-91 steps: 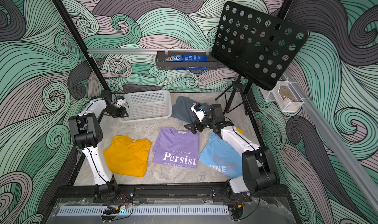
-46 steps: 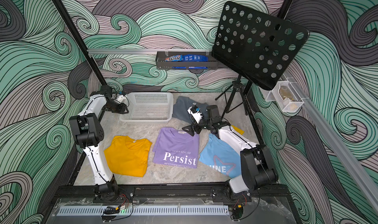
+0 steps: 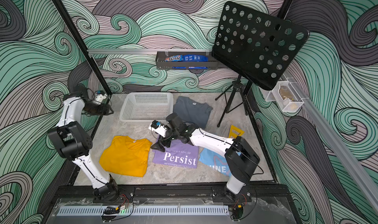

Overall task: Put the folded t-shirts into the basket
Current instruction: Pick up the T-shirt from the center of the board.

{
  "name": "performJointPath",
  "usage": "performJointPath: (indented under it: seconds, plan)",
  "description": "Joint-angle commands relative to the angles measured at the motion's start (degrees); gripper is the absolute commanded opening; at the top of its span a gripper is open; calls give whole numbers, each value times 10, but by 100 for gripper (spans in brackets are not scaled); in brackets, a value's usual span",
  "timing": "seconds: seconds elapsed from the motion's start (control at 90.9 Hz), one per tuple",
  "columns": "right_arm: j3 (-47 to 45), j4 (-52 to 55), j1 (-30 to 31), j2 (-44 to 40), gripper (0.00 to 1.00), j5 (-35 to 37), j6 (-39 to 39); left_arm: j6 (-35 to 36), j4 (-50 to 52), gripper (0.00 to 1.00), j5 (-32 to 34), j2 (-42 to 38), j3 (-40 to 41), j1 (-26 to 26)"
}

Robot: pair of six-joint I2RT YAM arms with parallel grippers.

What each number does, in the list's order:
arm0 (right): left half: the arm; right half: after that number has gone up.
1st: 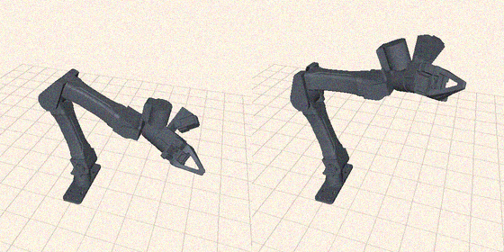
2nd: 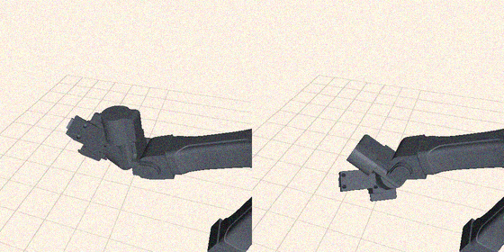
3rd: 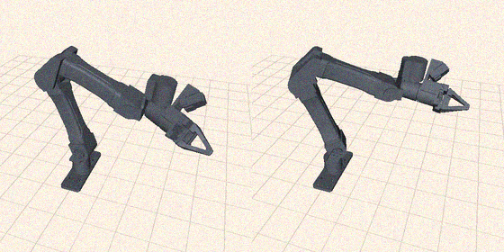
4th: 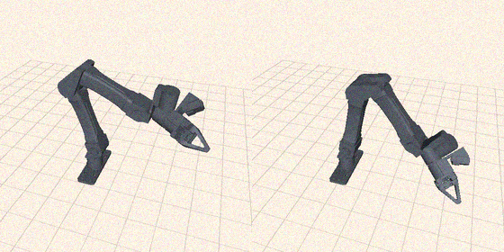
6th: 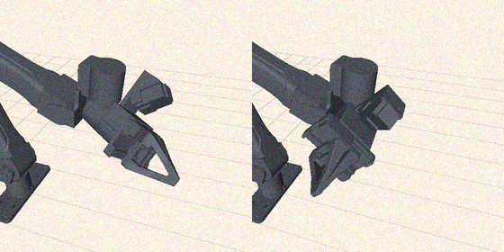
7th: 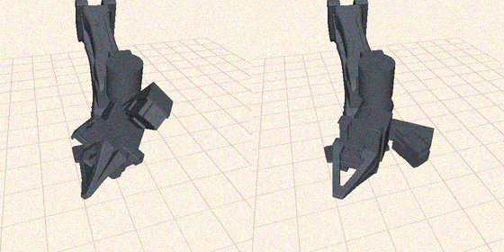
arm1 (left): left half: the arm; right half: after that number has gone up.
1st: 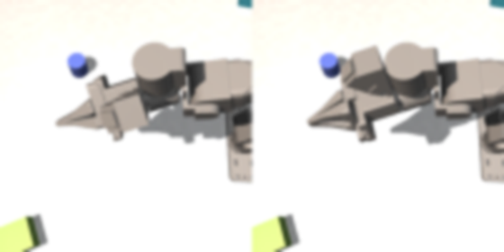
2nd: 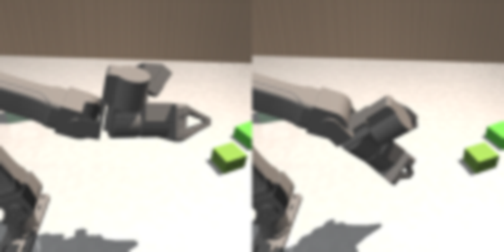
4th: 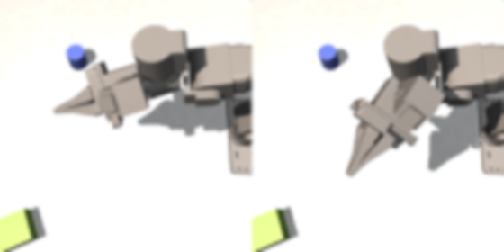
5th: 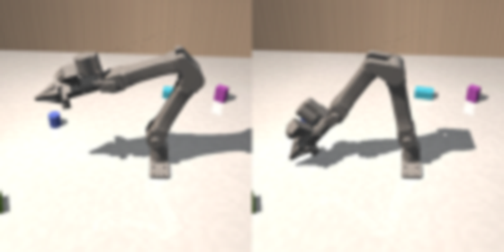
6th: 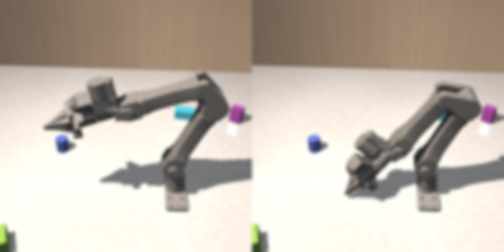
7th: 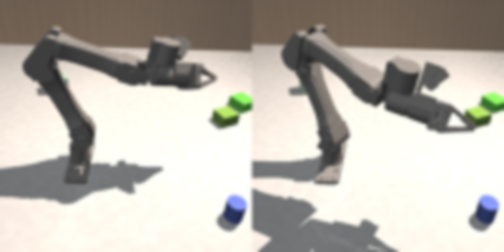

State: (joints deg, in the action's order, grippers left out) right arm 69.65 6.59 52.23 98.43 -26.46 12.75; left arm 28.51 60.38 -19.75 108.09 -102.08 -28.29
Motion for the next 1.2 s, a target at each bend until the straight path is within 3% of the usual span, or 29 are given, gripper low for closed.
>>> performJointPath:
  seconds: [0.0,0.121,0.231,0.517,0.946,1.189]
  plan:
    - [70,35,42,64,98,21,-70,82,77,81,-21,-23,50,-46]
    - [175,97,55,158,92,22,-117,153,121,82,-8,-17,77,-89]
    - [224,118,53,211,88,31,-136,190,132,84,-1,-12,112,-96]
    - [258,152,31,269,86,76,-137,210,73,92,13,-6,213,-58]
    - [268,168,41,320,83,103,-146,220,63,92,52,53,224,-36]
    - [264,165,52,337,72,116,-159,210,22,83,67,64,271,-18]
